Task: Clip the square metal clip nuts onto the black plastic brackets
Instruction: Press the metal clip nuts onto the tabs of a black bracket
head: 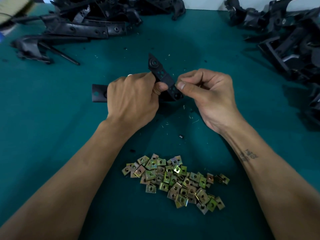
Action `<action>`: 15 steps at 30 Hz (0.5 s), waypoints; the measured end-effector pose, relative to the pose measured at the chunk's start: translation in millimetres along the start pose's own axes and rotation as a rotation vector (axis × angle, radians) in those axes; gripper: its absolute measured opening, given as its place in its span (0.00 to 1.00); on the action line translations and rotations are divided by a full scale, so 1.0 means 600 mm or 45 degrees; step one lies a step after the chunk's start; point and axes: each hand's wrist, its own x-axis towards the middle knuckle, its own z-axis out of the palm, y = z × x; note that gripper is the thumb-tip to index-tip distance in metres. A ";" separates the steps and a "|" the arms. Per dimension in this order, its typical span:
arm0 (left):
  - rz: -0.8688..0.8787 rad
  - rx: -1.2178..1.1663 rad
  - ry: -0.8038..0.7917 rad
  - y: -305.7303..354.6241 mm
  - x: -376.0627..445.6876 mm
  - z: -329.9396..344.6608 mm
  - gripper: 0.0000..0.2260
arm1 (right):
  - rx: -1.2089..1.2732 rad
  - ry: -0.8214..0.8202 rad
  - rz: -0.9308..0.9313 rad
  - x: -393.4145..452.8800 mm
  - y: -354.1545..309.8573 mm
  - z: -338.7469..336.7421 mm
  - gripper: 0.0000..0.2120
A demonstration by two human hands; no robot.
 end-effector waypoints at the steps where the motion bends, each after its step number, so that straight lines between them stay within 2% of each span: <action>1: 0.001 0.002 0.000 0.000 0.000 0.000 0.18 | 0.005 0.007 0.012 0.000 0.001 0.001 0.10; 9: -0.054 0.007 0.037 -0.001 0.001 -0.001 0.17 | 0.113 0.012 0.074 -0.009 -0.002 0.017 0.06; 12: -0.085 0.010 0.038 -0.003 0.002 0.000 0.16 | 0.189 -0.009 0.109 -0.015 -0.011 0.023 0.11; 15: -0.084 0.020 0.035 -0.003 0.002 0.001 0.16 | 0.135 -0.036 0.148 -0.016 -0.020 0.021 0.12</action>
